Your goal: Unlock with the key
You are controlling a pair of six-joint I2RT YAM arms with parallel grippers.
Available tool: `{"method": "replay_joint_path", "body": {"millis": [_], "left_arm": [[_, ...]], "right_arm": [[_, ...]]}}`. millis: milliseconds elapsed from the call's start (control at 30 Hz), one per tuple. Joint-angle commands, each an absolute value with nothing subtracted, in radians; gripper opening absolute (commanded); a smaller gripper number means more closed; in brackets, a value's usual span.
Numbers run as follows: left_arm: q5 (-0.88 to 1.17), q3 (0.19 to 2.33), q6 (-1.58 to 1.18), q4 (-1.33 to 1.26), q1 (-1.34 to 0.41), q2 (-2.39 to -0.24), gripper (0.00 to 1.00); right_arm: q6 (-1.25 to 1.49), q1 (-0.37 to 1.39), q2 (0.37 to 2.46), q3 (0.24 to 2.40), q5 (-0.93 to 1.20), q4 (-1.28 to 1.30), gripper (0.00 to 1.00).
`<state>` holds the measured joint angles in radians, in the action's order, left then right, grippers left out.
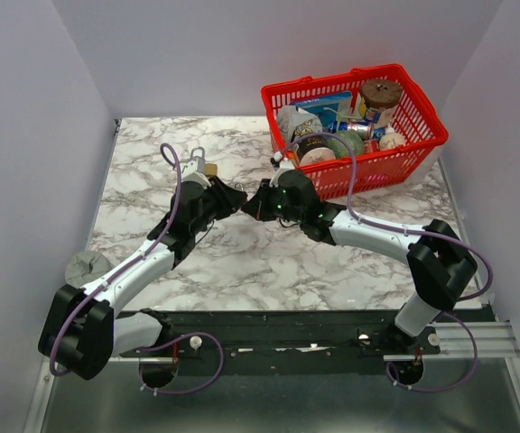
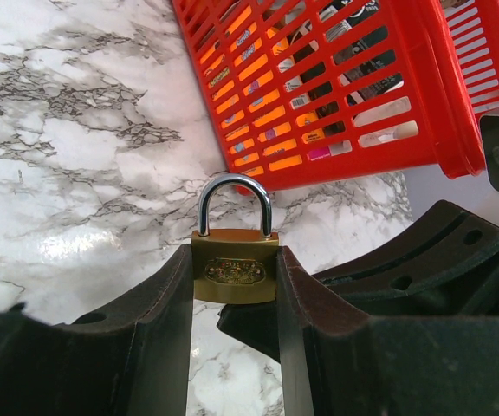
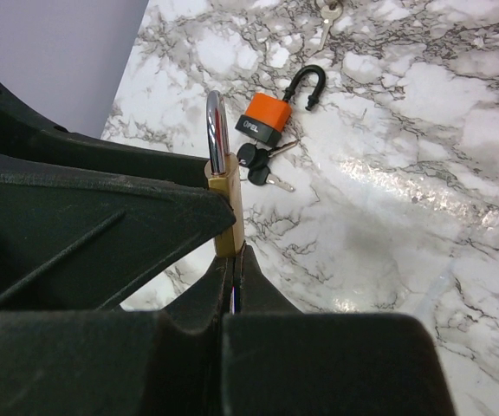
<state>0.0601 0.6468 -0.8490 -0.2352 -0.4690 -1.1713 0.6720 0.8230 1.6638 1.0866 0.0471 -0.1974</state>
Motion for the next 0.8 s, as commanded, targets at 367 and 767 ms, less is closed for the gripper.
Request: {"method": "replay_joint_path", "body": {"millis": [367, 767], "left_arm": [[0.198, 0.647, -0.819, -0.181, -0.508, -1.147, 0.00], [0.366, 0.653, -0.787, -0.365, -0.508, -1.081, 0.00]], "right_arm": [[0.658, 0.752, 1.632, 1.101, -0.022, -0.399, 0.01], [0.575, 0.629, 1.465, 1.019, 0.337, -0.475, 0.01]]}}
